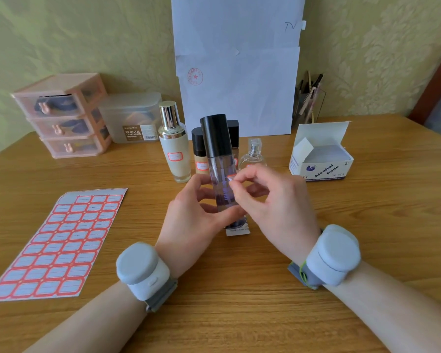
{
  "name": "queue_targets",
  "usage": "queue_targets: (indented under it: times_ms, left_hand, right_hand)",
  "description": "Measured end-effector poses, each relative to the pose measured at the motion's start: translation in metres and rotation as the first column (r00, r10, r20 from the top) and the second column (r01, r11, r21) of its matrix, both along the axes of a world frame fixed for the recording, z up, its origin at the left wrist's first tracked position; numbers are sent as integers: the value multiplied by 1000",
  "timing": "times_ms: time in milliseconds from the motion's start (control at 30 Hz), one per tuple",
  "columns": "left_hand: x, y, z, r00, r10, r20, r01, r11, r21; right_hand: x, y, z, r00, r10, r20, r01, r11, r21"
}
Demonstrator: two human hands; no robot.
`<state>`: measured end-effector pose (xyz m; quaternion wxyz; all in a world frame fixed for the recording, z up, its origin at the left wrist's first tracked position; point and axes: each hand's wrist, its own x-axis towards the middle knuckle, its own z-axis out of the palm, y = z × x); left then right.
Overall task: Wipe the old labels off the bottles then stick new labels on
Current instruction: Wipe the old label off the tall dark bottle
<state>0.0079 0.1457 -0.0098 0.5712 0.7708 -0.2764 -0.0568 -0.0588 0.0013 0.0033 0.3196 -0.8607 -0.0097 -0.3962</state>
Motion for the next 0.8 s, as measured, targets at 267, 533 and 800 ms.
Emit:
queue_targets:
  times_ms: [267,533,800]
  left_hand:
    - [5,1,0,983,-86,-161,77,995,-62]
    - [4,2,2,959,-161,-234,131,982,-139]
    - [5,3,3,936,-197,-291,149,972,-180]
  right_hand:
    - [3,-3,0,1000,-1,21,1,1000,30]
    - [3,-5,-1,1000,21,16,-23,995,102]
    - [2,-6,-1,998,64,2,-63,985,158]
